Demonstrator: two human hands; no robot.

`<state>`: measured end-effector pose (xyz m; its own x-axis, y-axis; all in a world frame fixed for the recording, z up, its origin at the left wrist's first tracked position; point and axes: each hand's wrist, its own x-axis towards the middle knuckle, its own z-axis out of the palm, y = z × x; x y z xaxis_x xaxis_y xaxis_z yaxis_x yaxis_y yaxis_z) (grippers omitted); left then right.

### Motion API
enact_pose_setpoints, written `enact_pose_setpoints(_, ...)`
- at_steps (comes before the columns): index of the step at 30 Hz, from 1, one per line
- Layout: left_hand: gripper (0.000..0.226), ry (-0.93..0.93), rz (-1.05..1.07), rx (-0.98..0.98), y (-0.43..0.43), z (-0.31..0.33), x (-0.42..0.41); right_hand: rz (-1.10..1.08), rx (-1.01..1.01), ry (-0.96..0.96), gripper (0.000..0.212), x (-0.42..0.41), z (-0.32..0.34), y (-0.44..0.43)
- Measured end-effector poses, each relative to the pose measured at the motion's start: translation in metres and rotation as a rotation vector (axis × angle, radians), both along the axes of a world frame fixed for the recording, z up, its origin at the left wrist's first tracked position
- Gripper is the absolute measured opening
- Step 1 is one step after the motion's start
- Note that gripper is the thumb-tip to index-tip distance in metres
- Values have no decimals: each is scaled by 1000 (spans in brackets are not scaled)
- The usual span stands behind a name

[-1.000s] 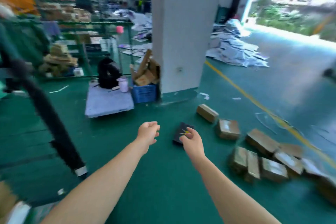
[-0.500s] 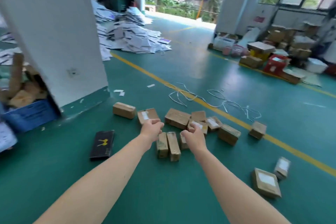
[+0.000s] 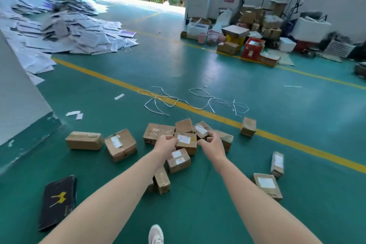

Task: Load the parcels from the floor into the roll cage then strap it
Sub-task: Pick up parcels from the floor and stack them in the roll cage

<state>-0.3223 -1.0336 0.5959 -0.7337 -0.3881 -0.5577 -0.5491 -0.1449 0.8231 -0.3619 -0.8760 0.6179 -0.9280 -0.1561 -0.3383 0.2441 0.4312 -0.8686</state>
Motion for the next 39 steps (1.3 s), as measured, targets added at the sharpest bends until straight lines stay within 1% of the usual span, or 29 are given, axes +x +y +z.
enact_pose_setpoints(3,37,4,-8,10,-26,4,-66,24,18,25,58,-61,6,-31)
enact_pose_setpoints(6,38,10,-20,-13,-50,5,-121,40,46,37,57,-109,7,-56)
enact_pose_setpoints(10,40,-16,-22,-10,-73,1,-175,59,74,21,57,-163,-1,-83)
enact_pose_setpoints(14,39,-23,28,7,-104,-11,-224,118,134,0,62,-229,-15,-115)
enact_pose_setpoints(18,34,-34,132,-13,-141,-35,-281,261,189,-5,61,-306,-35,-153)
enact_pose_setpoints(21,36,-65,253,-52,-166,-62,-333,364,212,-7,66,-373,-54,-184)
enact_pose_setpoints(26,33,-112,574,60,-184,-98,-426,603,290,-45,64,-497,-85,-224)
enact_pose_setpoints(30,27,-180,734,119,-186,-116,-482,777,350,-87,66,-578,-107,-249)
enact_pose_setpoints(34,23,-241,832,125,-194,-142,-520,869,382,-138,65,-634,-146,-274)
enact_pose_setpoints(36,20,-272,857,123,-201,-167,-534,912,387,-158,66,-654,-174,-288)
enact_pose_setpoints(39,26,-325,885,139,-214,-215,-550,935,413,-202,68,-673,-225,-310)
